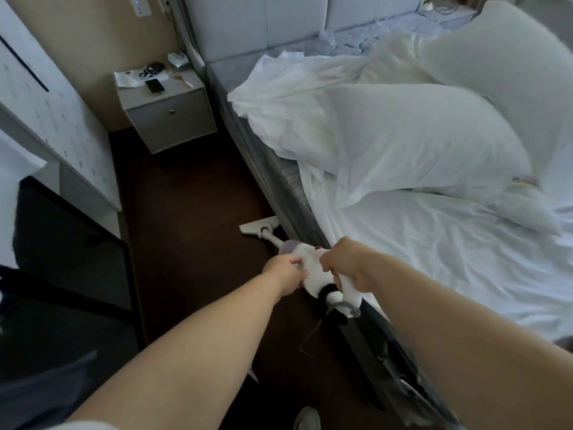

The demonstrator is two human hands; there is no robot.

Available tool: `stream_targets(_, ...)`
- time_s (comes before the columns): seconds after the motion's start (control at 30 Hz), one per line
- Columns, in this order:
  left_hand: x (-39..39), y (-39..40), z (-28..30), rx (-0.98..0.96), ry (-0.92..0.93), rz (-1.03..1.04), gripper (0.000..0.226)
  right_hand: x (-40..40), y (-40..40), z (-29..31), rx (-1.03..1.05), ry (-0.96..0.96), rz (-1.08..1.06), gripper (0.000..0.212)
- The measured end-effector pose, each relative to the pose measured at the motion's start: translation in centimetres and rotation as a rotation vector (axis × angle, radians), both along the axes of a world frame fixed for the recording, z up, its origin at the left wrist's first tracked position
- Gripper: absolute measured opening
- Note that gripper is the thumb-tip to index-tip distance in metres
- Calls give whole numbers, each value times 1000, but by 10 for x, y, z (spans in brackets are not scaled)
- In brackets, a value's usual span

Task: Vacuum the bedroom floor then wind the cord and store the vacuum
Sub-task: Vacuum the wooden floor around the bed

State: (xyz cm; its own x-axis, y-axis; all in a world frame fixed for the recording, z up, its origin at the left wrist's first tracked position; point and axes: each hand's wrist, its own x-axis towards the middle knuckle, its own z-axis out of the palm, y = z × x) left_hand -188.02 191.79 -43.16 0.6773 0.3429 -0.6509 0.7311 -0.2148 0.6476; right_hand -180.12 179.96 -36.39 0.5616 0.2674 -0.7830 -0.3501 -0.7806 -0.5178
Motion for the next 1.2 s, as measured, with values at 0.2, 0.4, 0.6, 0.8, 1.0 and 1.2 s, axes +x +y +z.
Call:
stream_targets(0.2, 13, 13, -14, 22, 12, 10, 44, 6, 15, -13, 7, 6, 5, 46)
stream_targets(0.4, 35, 59, -30, 29, 9, 29, 45, 26, 63, -17, -13, 4, 0, 57)
stream_targets(0.6, 79, 124, -34, 25, -4, 16, 44, 65, 128, -15, -47, -41, -9, 57)
stream_targets(0.8, 133, 207, -36, 22, 15, 8, 44, 113, 212, -17, -75, -51, -35, 58)
stream_targets(1.0, 179, 271, -45, -29, 57, 4, 50, 156, 271, -25, -82, -49, -58, 57)
stream_targets(1.2, 202, 293, -49, -19, 53, 26, 49, 181, 291, -32, -43, -24, -30, 56)
